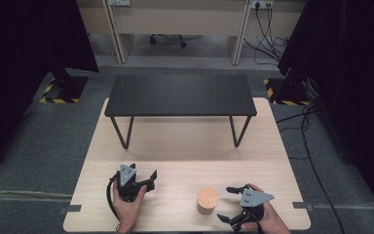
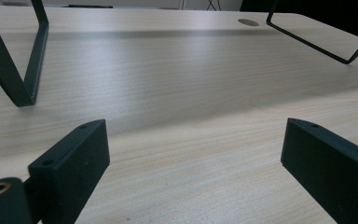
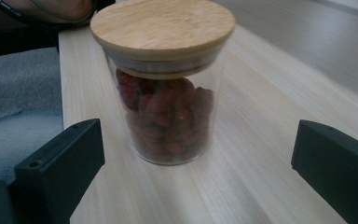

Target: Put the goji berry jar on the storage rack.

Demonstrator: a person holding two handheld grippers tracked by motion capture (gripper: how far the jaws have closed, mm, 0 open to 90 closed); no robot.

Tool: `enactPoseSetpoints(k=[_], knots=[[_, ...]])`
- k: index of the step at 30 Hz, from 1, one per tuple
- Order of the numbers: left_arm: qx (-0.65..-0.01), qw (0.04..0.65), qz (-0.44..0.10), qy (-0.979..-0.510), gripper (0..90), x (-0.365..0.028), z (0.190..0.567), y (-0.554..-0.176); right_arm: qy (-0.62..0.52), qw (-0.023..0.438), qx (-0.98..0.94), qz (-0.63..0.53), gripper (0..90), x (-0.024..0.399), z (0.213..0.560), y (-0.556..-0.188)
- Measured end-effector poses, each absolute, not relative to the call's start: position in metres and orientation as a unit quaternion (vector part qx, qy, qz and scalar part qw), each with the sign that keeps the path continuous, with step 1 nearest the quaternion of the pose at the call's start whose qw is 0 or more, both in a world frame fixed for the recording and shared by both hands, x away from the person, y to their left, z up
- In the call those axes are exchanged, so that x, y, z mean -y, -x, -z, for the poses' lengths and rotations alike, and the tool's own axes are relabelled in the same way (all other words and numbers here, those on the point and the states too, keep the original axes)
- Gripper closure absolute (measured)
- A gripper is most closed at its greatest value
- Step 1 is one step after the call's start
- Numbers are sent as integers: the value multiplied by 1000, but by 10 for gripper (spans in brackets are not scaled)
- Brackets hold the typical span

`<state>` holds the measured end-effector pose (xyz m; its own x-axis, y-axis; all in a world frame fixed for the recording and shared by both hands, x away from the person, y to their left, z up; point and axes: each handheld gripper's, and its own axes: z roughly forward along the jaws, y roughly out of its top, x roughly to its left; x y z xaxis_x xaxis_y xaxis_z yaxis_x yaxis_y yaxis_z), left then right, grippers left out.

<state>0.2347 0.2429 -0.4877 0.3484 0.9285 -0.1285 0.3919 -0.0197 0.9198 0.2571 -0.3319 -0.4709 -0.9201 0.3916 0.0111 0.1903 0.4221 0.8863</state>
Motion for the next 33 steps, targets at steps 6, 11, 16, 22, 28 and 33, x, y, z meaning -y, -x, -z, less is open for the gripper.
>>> enactPoseSetpoints(k=[6,11,16,22,28,33], knots=[[-501,490,-274,-659,70,-243,488,-235,-165,93,-841,-508,26,322,470,-261],[-500,489,-274,-660,70,-242,488,-234,-158,84,-845,-504,29,313,469,-266],[-498,490,-274,-661,70,-242,488,-234,-147,81,-856,-489,36,299,465,-272],[-498,489,-274,-662,70,-242,487,-234,-144,81,-862,-479,71,288,463,-276],[-498,489,-274,-662,70,-242,488,-234,-147,84,-860,-481,155,283,463,-277],[-497,490,-274,-662,70,-242,488,-234,-149,86,-856,-488,256,285,465,-276]])
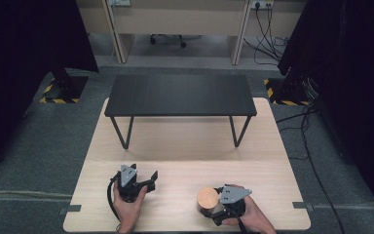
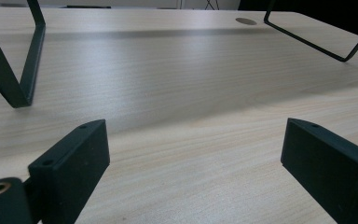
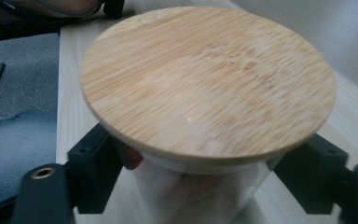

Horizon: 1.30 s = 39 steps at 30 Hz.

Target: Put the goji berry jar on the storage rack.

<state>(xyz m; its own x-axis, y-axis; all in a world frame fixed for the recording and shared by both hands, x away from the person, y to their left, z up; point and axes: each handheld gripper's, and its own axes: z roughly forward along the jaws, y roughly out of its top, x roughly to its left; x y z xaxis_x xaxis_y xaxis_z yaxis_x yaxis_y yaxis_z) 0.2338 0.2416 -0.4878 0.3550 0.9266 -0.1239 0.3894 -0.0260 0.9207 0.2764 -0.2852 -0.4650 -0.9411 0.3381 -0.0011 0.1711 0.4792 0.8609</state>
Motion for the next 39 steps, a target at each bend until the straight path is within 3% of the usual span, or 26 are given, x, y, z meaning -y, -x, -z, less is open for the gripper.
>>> enactPoseSetpoints(k=[14,28,39], knots=[[-496,488,-276,-663,70,-241,488,-234,-185,97,-846,-490,258,283,464,-263],[-496,489,-276,-663,70,-241,488,-234,-335,228,-780,-477,258,239,439,-204],[-496,489,-276,-663,70,-241,488,-234,-403,271,-739,-468,258,219,422,-191]])
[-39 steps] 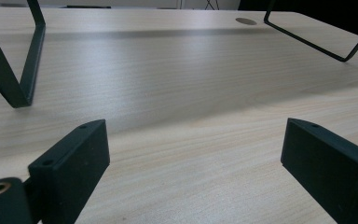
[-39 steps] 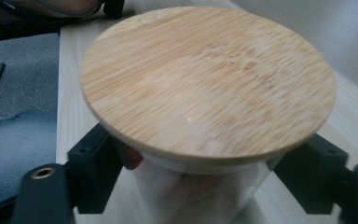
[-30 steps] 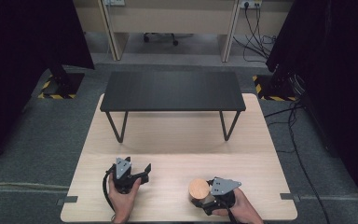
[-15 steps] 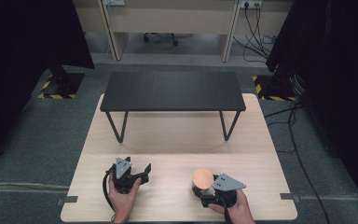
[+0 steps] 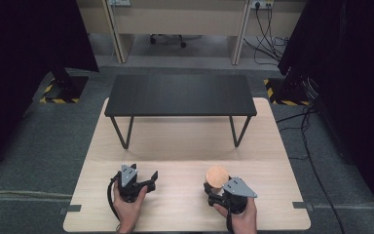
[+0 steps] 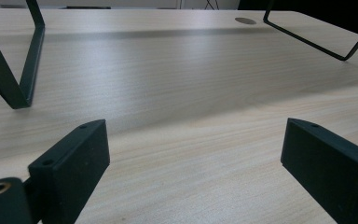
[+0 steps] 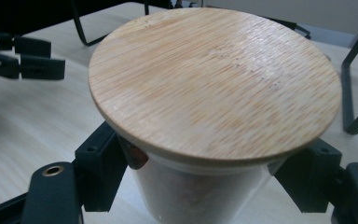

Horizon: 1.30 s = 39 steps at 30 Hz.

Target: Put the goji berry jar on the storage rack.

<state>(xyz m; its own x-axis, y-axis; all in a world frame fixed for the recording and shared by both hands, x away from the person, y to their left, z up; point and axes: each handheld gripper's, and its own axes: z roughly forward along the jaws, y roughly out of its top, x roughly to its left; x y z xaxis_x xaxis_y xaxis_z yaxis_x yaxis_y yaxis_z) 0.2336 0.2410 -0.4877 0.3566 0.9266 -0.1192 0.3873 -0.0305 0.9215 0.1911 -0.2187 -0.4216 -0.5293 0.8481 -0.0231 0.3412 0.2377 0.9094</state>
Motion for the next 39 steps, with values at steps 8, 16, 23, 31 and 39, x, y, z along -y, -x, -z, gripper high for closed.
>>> enactPoseSetpoints(k=[8,16,23,31,39], knots=[[-494,488,-276,-664,70,-241,488,-234,-424,290,-716,-473,258,212,401,-194],[-493,488,-277,-665,70,-241,488,-234,-433,302,-703,-476,258,207,388,-201],[-492,487,-278,-666,70,-240,487,-233,-432,312,-696,-482,258,200,371,-212],[-492,489,-276,-665,70,-241,488,-233,-428,327,-691,-483,258,189,346,-231],[-488,488,-280,-667,70,-239,488,-233,-421,345,-688,-480,258,177,320,-256]])
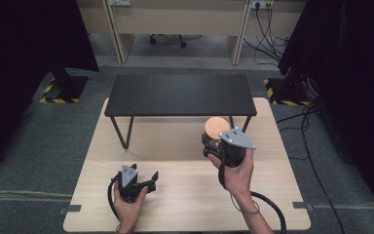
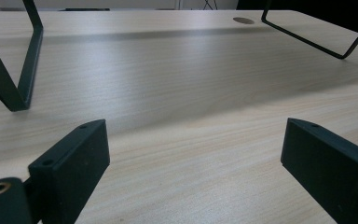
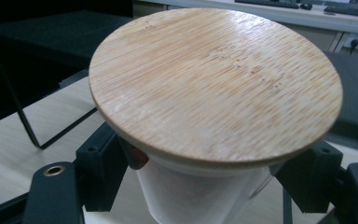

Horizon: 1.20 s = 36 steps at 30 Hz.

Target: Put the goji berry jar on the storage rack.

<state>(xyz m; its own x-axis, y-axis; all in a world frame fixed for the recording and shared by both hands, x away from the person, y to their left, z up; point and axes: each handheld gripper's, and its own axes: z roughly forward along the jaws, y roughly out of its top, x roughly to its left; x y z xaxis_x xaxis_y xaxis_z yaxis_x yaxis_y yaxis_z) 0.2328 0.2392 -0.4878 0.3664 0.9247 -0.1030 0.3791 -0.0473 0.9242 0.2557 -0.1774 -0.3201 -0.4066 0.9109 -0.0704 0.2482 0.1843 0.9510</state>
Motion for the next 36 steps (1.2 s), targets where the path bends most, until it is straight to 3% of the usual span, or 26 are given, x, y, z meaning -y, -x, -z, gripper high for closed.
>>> enactPoseSetpoints(k=[15,21,36], knots=[[-485,490,-280,-668,70,-240,488,-232,-441,355,-690,-450,258,135,273,-345],[-484,489,-281,-669,70,-239,488,-232,-457,335,-694,-443,258,125,271,-372],[-484,490,-281,-668,70,-239,489,-232,-468,326,-680,-461,259,127,285,-385]])
